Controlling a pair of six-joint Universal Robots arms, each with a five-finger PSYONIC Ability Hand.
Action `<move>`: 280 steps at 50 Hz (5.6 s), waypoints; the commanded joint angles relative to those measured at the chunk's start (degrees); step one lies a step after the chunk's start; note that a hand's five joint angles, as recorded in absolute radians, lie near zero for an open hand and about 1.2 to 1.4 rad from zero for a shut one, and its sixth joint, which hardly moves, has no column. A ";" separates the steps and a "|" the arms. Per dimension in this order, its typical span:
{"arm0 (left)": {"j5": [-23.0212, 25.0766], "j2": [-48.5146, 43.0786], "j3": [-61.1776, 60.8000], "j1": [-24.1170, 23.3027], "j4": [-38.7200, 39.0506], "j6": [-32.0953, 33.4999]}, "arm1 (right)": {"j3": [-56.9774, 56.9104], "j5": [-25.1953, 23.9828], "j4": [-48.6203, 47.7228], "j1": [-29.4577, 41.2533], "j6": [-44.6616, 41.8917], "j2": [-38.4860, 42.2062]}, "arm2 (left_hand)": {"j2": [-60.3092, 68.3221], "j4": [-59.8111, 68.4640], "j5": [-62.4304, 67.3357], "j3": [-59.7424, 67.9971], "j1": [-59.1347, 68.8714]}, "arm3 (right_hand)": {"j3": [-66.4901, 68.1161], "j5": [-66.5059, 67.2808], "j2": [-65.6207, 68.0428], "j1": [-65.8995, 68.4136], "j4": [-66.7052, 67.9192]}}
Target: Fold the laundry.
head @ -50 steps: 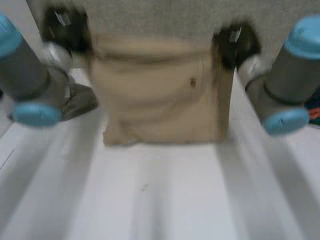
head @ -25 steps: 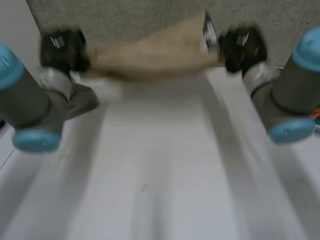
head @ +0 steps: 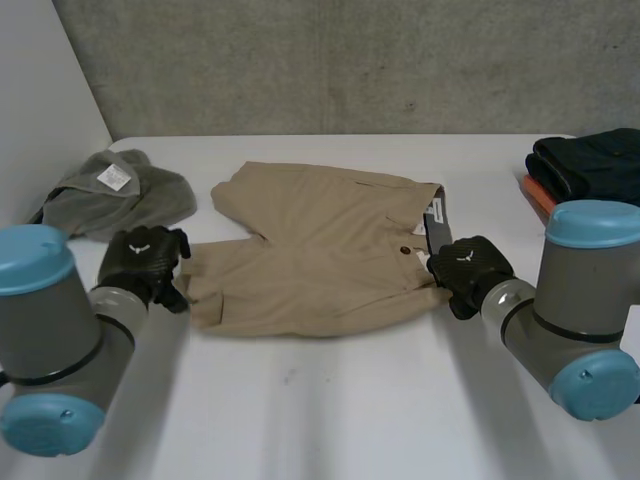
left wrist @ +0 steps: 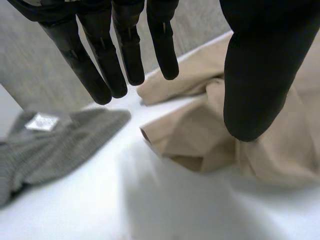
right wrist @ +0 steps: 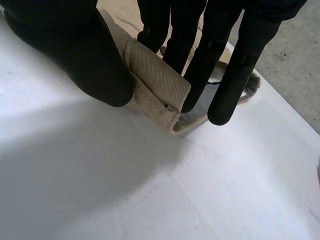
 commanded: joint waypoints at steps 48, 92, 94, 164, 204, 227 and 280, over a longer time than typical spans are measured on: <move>5.93 4.84 -8.33 2.57 4.90 20.13 | 1.62 0.62 -1.06 0.61 -2.15 -0.37 | 9.61 9.84 10.22 9.36 9.59 | 11.89 12.40 12.82 18.31 11.54; 5.77 -4.84 -2.61 -1.82 0.94 27.07 | 1.44 0.27 5.25 0.00 -1.97 -4.93 | 48.45 48.67 49.06 48.19 48.43 | 11.89 12.40 12.82 18.31 11.54; 4.97 1.66 -5.42 -2.96 -0.55 26.81 | 1.35 -0.25 10.52 -0.44 -4.25 -7.65 | 48.45 48.67 49.06 48.19 48.43 | 11.89 12.40 12.82 18.31 11.54; -4.17 0.72 12.69 -5.25 1.38 4.31 | -14.04 2.38 -6.51 -0.18 8.84 -2.49 | 48.45 48.67 49.06 48.19 48.43 | 11.89 12.40 12.82 18.31 11.54; -1.27 11.98 -1.41 -17.29 -45.75 18.02 | 4.61 -4.30 45.62 -10.37 -38.99 -13.82 | 48.45 48.67 49.06 48.19 48.43 | 11.89 12.40 12.82 18.31 11.54; -7.34 -31.27 56.35 -12.45 -18.91 23.56 | -6.47 5.54 3.07 -9.93 -7.25 -4.06 | 48.45 48.67 49.06 48.19 48.43 | 11.89 12.40 12.82 18.31 11.54; -3.55 -26.97 47.56 -14.30 -5.83 22.94 | -19.84 0.89 18.29 -7.56 17.62 3.95 | 48.45 48.67 49.06 48.19 48.43 | 11.89 12.40 12.82 18.31 11.54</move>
